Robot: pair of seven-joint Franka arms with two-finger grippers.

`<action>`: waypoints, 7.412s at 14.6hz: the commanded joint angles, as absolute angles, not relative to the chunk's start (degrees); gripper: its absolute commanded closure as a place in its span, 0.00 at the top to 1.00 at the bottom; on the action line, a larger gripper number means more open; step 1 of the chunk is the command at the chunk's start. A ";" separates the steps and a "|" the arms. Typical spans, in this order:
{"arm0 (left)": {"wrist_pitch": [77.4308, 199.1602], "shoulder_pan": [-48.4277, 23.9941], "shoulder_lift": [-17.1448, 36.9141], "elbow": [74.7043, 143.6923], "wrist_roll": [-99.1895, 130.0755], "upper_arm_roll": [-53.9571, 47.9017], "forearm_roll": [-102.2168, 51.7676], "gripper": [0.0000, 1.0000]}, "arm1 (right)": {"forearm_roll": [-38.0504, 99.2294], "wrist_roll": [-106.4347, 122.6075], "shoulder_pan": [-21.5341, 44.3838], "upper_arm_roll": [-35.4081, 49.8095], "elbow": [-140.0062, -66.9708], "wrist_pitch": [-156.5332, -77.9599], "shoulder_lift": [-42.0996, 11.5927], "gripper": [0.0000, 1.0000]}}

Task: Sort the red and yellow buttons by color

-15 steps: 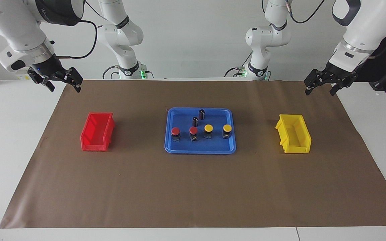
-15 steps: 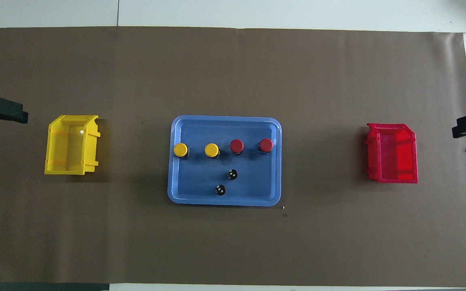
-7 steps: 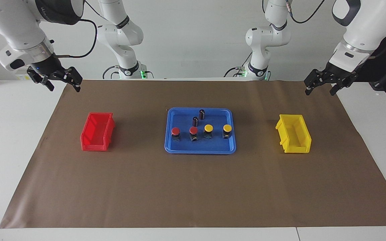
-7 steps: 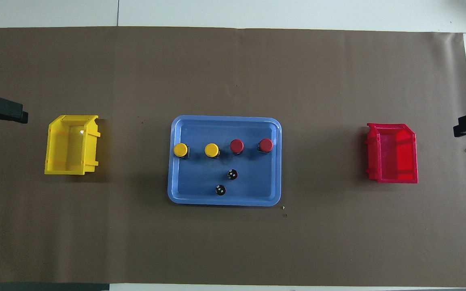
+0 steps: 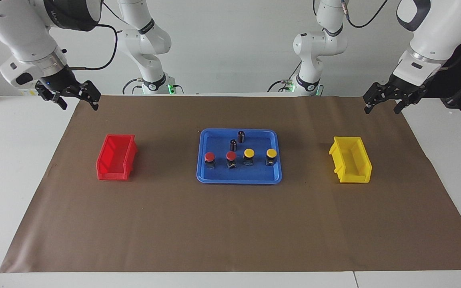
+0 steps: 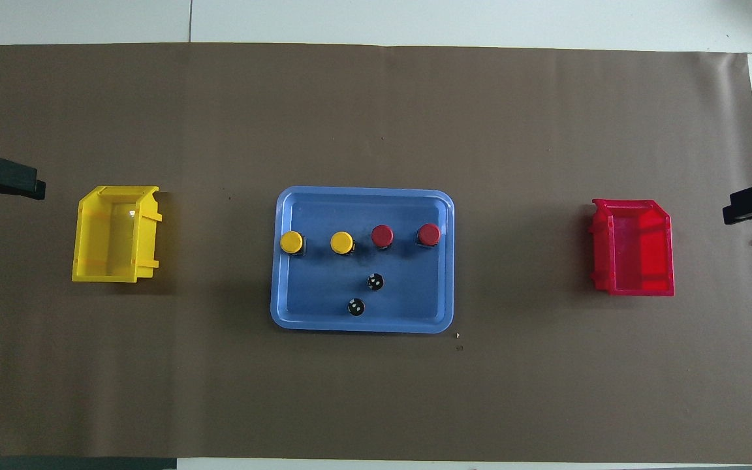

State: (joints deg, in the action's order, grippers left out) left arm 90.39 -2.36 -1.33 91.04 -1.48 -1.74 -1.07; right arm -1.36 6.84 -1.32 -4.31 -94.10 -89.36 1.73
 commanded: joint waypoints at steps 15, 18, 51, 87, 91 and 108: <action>90.44 -1.93 -2.55 92.20 -1.67 -1.93 -1.14 1.00 | -1.49 -33.31 29.09 -2.20 -103.85 -121.79 -13.90 1.00; 90.44 -1.93 -2.55 92.20 -1.67 -1.93 -1.23 1.00 | -1.58 -32.87 29.26 -2.20 -107.40 -123.31 -13.18 0.89; 123.65 -27.16 7.29 112.76 30.15 -3.08 -1.05 0.74 | -1.23 14.91 -4.63 -2.73 -113.60 -106.39 1.31 0.11; 115.47 -1.41 1.15 117.13 -1.32 -2.29 3.96 0.02 | -0.79 -8.73 13.93 -1.23 -105.77 -109.69 -1.47 0.71; 124.87 0.70 -1.06 126.55 -1.67 -2.37 3.96 0.02 | -0.79 -30.82 25.74 -0.36 -88.70 -109.41 -16.23 0.71; 125.68 0.70 -1.85 130.78 -1.85 -2.37 3.96 0.62 | -1.76 -38.32 34.89 0.62 -100.54 -125.85 -21.27 0.70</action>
State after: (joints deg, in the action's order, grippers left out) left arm 125.14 0.05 -0.82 129.48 -1.23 -2.13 3.40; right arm -1.21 -38.29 35.36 0.31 -97.70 -124.03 -22.99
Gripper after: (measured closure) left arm 0.419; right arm 0.300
